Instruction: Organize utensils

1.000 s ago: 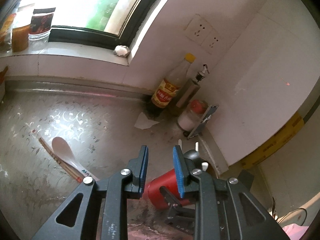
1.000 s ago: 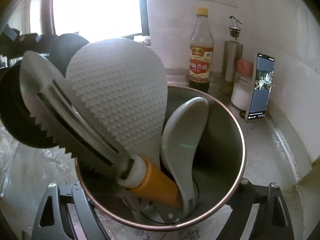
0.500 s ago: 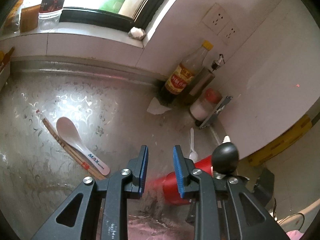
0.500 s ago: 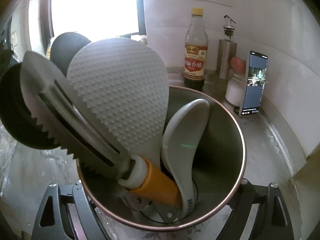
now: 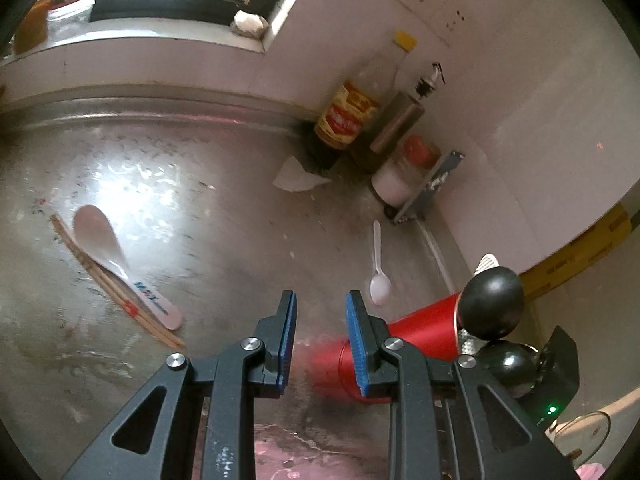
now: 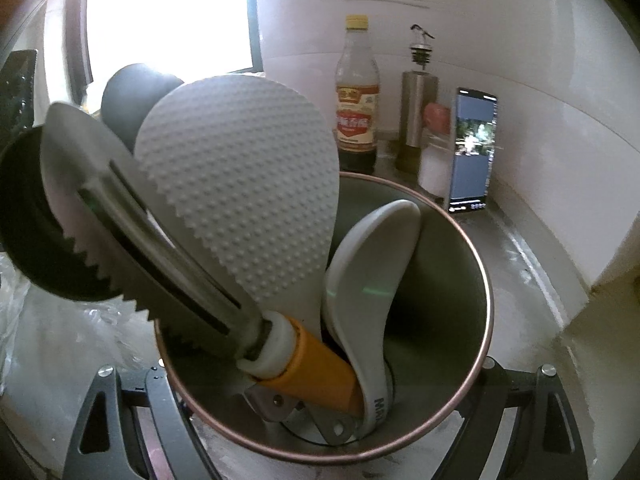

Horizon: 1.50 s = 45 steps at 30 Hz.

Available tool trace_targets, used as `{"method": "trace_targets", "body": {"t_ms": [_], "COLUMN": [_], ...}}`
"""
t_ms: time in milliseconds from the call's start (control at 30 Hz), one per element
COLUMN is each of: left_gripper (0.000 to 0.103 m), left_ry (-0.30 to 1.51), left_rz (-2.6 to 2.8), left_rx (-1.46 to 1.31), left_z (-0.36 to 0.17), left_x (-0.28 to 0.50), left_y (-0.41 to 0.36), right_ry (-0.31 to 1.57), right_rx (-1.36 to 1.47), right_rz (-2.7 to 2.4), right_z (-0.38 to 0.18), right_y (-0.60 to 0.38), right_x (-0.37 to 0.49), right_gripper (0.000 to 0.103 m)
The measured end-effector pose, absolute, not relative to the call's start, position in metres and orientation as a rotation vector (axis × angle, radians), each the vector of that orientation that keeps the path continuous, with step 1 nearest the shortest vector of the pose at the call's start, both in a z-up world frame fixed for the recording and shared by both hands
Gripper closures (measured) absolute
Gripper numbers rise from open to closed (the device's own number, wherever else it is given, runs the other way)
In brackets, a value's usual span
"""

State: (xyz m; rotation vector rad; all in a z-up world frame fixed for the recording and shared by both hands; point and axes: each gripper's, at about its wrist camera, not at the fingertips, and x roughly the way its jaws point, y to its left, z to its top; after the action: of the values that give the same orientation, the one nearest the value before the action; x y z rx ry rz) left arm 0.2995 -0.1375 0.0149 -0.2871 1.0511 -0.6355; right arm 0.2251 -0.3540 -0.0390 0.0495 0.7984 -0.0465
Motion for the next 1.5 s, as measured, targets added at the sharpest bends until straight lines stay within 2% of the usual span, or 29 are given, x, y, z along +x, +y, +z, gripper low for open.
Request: {"method": "trace_targets", "body": {"t_ms": [1233, 1267, 1300, 1367, 1500], "left_gripper": [0.077, 0.074, 0.065, 0.058, 0.058], "left_ry": [1.269, 1.270, 1.269, 1.261, 1.245], "left_rz": [-0.800, -0.800, -0.798, -0.791, -0.784], "left_rx": [-0.040, -0.024, -0.007, 0.019, 0.089], "left_z": [-0.038, -0.041, -0.042, -0.043, -0.048], "left_x": [0.327, 0.326, 0.324, 0.323, 0.320], "left_y": [-0.318, -0.322, -0.325, -0.330, -0.341], "right_ry": [0.793, 0.792, 0.792, 0.791, 0.791], "right_rx": [0.158, 0.161, 0.164, 0.163, 0.157], "right_rz": [-0.284, -0.287, -0.288, -0.288, -0.283], "right_z": [-0.033, -0.033, -0.032, -0.032, -0.032], "right_y": [-0.473, -0.474, -0.475, -0.476, -0.475], "right_x": [0.191, 0.190, 0.189, 0.187, 0.184], "right_gripper": [0.013, 0.012, 0.012, 0.012, 0.012]}}
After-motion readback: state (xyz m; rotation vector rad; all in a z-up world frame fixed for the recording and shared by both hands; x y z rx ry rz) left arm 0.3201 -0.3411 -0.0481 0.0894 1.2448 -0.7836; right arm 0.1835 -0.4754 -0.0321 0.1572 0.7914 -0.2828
